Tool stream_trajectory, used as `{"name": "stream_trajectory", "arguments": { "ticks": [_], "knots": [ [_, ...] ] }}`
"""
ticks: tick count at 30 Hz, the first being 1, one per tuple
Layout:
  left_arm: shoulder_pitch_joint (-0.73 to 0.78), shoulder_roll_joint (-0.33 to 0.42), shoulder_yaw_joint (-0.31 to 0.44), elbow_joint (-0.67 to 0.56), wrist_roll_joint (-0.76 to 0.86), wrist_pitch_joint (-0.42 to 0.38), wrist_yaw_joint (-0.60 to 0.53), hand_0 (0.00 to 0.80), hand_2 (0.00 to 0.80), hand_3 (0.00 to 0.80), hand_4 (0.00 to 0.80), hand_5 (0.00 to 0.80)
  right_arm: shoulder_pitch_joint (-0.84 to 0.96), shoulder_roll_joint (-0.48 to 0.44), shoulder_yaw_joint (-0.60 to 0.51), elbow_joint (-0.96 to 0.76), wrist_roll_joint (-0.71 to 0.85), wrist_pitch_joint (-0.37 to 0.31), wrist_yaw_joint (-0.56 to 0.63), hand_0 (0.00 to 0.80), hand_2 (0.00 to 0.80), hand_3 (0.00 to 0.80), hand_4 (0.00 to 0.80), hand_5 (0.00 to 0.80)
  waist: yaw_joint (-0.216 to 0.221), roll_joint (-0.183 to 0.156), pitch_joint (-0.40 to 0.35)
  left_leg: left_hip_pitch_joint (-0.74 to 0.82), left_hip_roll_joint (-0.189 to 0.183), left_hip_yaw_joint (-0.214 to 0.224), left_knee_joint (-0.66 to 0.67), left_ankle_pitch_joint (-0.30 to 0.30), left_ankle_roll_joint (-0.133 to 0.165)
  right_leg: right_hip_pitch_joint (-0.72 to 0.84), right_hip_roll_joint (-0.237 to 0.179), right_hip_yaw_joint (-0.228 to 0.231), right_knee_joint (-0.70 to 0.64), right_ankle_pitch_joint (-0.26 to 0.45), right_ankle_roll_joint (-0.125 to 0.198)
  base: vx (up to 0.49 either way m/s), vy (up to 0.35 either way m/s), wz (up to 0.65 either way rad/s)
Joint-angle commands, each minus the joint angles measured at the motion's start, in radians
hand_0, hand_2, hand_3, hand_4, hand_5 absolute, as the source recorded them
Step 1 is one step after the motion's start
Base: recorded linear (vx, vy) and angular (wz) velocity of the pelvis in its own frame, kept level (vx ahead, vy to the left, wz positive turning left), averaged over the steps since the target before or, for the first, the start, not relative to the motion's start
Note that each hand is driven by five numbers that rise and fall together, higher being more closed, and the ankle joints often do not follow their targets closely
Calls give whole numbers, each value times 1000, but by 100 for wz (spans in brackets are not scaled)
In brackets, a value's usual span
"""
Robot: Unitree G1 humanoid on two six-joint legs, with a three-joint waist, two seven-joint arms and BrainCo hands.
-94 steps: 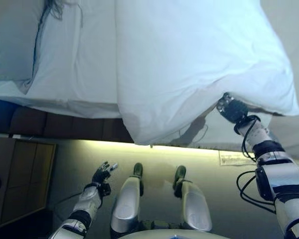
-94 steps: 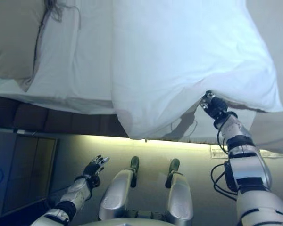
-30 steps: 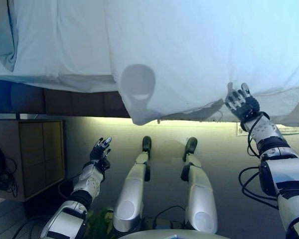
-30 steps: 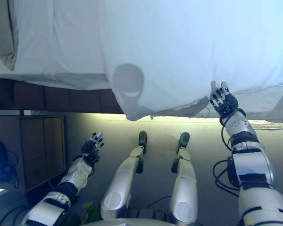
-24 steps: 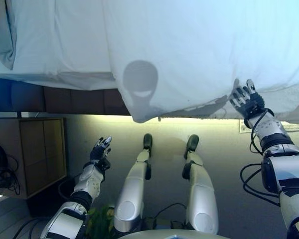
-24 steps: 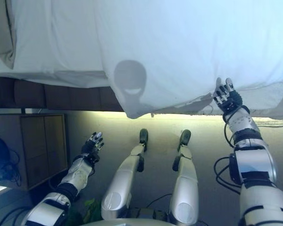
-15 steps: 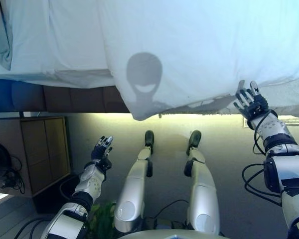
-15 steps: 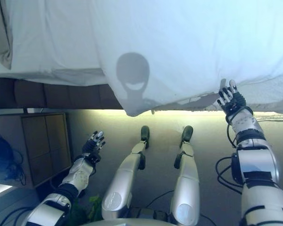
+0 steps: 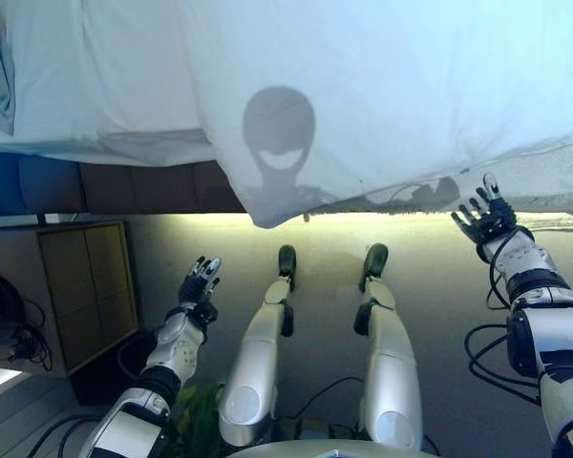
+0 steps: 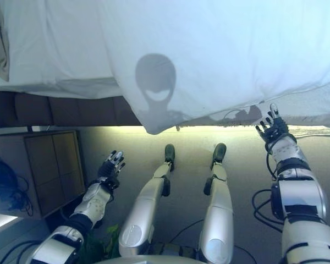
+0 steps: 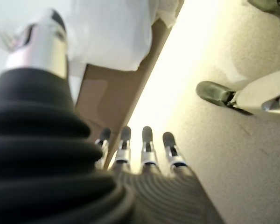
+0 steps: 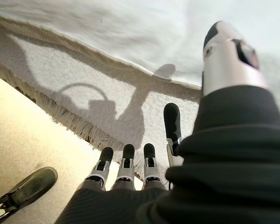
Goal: Make the bed neatly
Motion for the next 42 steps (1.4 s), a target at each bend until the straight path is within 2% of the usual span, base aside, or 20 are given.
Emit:
{"name": "stream_trajectory", "arguments": {
  "ticks": [1, 9, 21, 25, 30, 31, 32, 33, 38, 42],
  "knots": [
    [23, 3, 0, -19, -39, -25, 14, 0, 0, 0, 0, 0, -30, -92, 20, -12, 13, -49, 34, 0, 0, 0, 0, 0, 1, 51, 2, -81, -23, -13, 12, 52, 2, -50, 32, -59, 147, -73, 31, 0, 0, 0],
    [45, 16, -9, -44, -56, -45, 8, 0, 0, 0, 0, 0, -137, -142, 49, -37, -29, -79, 46, 0, 0, 0, 0, 0, 20, 70, 2, -133, -20, -19, 32, 60, -3, -104, 24, -63, 190, -86, 26, 0, 0, 0],
    [130, 36, 23, -70, -83, -71, -36, 0, 0, 0, 0, 0, -313, -234, 115, -53, -68, -92, 53, 0, 0, 0, 0, 0, 59, 114, 2, -206, -10, -32, 78, 64, -5, -191, 6, -57, 294, -137, 8, -14, -1, 6],
    [155, 41, 26, -76, -73, -70, -61, 0, 0, 0, 0, 0, -332, -231, 125, -70, -79, -94, 65, 0, 0, 0, 0, 0, 64, 111, 2, -194, -8, -37, 77, 61, -5, -181, 7, -64, 295, -142, 3, -13, -10, 8],
    [177, 36, 43, -64, -56, -63, -99, 0, 0, 0, 0, 0, -328, -229, 127, -86, -99, -69, 85, 0, 0, 0, 0, 0, 65, 90, 2, -141, -8, -34, 53, 61, -6, -120, 14, -83, 257, -134, 0, -1, 0, 1],
    [178, 36, 42, -61, -51, -62, -104, 0, 0, 0, 0, 0, -324, -229, 125, -85, -102, -71, 91, 113, 113, 113, 113, 113, 65, 87, 2, -132, -9, -34, 49, 60, -6, -108, 15, -86, 250, -132, 0, 17, 21, -4],
    [179, 35, 42, -57, -45, -60, -109, 0, 0, 0, 0, 0, -317, -229, 121, -83, -109, -77, 91, 574, 574, 574, 574, 574, 63, 81, 2, -117, -9, -32, 48, 58, -7, -90, 14, -91, 241, -129, 1, 29, 21, -4],
    [181, 33, 45, -56, -39, -56, -115, 0, 0, 0, 0, 0, -310, -230, 118, -83, -109, -81, 95, 800, 800, 800, 800, 800, 63, 77, 2, -105, -10, -30, 45, 58, -7, -76, 14, -93, 233, -127, 1, 40, 29, -5],
    [182, 37, 49, -54, -30, -44, -112, 0, 0, 0, 0, 0, -284, -242, 96, -78, -107, -56, 145, 800, 800, 800, 800, 800, 57, 57, 2, -41, -2, -19, 35, 51, -10, -5, 9, -106, 202, -121, 5, 47, 15, -3],
    [176, 48, 57, -40, -28, -35, -102, 0, 0, 0, 0, 0, -283, -249, 87, -70, -105, -61, 156, 800, 800, 800, 800, 800, 60, 48, 2, -8, 1, -20, 30, 49, -10, 31, 6, -112, 197, -123, 8, 38, -22, 0]
  ]
}}
